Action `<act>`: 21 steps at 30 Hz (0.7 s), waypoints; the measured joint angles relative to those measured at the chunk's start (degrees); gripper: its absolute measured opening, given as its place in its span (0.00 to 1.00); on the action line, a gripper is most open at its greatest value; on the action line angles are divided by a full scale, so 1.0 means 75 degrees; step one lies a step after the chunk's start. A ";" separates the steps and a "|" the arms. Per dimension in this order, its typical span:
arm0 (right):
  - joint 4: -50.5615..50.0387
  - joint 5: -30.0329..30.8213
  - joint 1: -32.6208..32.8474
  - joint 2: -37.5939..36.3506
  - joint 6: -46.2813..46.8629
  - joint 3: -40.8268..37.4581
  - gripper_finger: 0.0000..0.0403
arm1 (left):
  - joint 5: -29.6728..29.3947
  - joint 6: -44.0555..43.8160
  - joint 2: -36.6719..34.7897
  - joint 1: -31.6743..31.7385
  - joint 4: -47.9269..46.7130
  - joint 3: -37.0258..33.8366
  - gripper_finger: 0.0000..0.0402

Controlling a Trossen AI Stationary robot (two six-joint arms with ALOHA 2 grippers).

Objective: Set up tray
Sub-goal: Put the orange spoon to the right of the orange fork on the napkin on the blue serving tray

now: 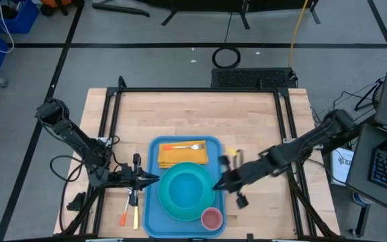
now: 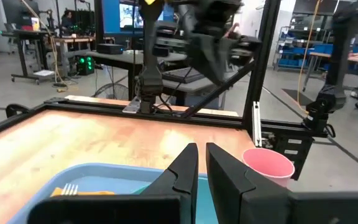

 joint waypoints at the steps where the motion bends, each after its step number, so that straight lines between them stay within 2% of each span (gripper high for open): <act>1: 0.0442 0.0222 0.0037 -0.0367 0.0072 -0.0515 0.00 | -0.0001 -0.0070 0.0000 0.0000 -0.0027 0.0000 0.09; 7: 0.2857 0.0804 0.0291 -0.2527 0.0261 -0.3159 0.00 | -0.0001 -0.0226 0.0000 0.0000 -0.0054 0.0000 0.09; 12: 0.4637 0.0832 0.0516 -0.4204 0.0222 -0.4838 0.00 | -0.0001 -0.0345 0.0000 0.0000 -0.0061 0.0000 0.09; 21: 0.4798 0.0859 0.0785 -0.6288 -0.0074 -0.6325 0.00 | -0.0004 -0.0392 0.0000 0.0000 -0.0105 0.0000 0.09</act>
